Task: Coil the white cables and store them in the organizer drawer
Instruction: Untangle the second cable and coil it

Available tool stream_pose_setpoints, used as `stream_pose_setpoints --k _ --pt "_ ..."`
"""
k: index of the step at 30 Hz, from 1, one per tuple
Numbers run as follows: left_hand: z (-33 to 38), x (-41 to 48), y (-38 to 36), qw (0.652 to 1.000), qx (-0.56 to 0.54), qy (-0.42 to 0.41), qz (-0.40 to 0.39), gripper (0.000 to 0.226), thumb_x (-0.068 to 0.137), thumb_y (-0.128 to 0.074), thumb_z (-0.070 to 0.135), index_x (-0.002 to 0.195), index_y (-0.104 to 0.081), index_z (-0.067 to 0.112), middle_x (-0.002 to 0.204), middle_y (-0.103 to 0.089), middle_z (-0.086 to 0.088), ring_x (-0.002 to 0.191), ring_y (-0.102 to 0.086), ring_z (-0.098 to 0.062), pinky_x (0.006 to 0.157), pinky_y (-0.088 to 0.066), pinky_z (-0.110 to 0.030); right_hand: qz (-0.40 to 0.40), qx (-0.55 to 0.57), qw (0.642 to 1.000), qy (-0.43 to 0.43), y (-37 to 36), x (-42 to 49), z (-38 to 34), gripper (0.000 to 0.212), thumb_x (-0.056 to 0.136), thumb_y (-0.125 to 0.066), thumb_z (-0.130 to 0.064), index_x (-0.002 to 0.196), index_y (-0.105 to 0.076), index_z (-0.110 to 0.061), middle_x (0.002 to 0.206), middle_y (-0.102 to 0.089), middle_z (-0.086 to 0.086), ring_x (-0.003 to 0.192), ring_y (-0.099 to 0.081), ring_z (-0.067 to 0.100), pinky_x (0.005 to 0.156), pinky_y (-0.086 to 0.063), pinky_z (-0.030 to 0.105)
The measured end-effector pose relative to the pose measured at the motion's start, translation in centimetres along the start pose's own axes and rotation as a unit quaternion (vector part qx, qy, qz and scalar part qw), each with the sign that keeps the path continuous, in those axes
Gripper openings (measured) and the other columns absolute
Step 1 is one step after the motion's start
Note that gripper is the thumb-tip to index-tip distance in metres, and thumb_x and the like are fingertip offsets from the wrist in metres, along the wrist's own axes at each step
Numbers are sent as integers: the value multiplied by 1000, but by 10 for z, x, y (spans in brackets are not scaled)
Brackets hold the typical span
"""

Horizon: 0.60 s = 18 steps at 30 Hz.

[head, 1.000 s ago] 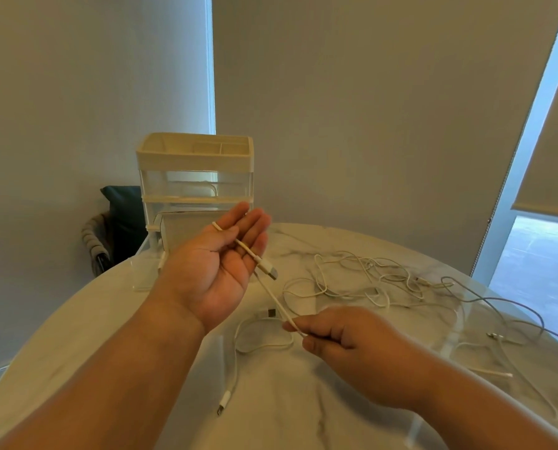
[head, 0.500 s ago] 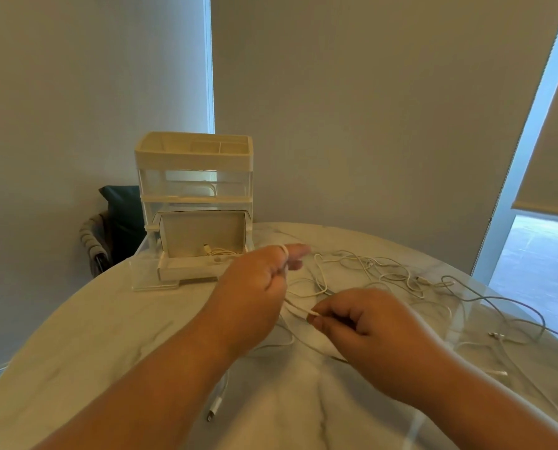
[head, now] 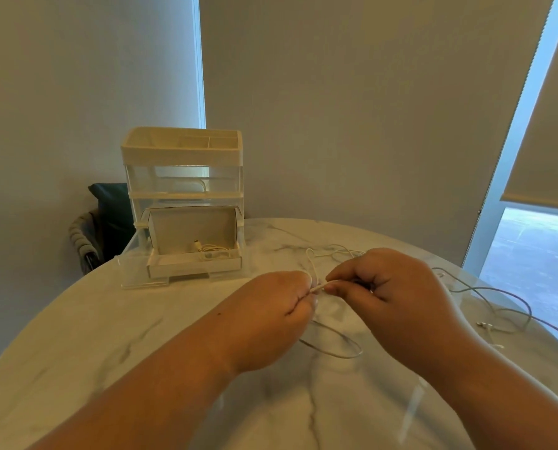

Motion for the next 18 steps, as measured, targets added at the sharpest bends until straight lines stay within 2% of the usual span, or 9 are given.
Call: stream_pose_setpoints --k 4,7,9,14,18 --pt "-6 3 1 1000 -4 18 -14 29 102 -39 42 91 -63 28 84 -66 7 78 -60 -7 76 -52 -39 21 -25 999 9 9 4 11 6 83 -68 -44 86 -74 -43 86 -65 -26 86 -61 -3 72 -46 21" --pt "-14 0 -1 985 -153 58 -59 28 103 -47 32 89 -70 24 76 -71 5 69 -63 -4 74 -54 -32 31 -11 999 9 16 7 17 6 84 -74 -37 85 -74 -43 87 -64 -25 88 -61 -1 70 -39 7" --pt "-14 -2 0 974 -205 64 -78 27 103 -49 27 89 -72 19 75 -73 3 67 -64 -7 71 -53 -31 41 8 999 21 18 6 15 12 83 -76 -32 84 -73 -43 89 -65 -23 88 -62 0 71 -39 4" --pt "-8 -7 -6 973 -181 73 -120 30 105 -42 31 98 -70 23 90 -76 10 70 -65 -5 66 -46 -20 81 17 995 64 21 4 4 11 84 -79 -23 87 -78 -33 75 -64 -21 86 -62 -1 74 -39 5" --pt "-9 -8 -9 976 -155 79 -131 31 106 -38 34 103 -68 29 95 -74 15 65 -63 -4 68 -47 -24 89 15 992 88 20 3 -3 6 84 -74 -28 87 -78 -30 77 -64 -21 84 -61 0 74 -39 5"
Point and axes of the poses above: each hand's wrist, its own x-axis towards the middle knuckle, its own y-axis out of the back of the hand, z = x × y, the point moved 8 cm from there along x, towards the middle knuckle
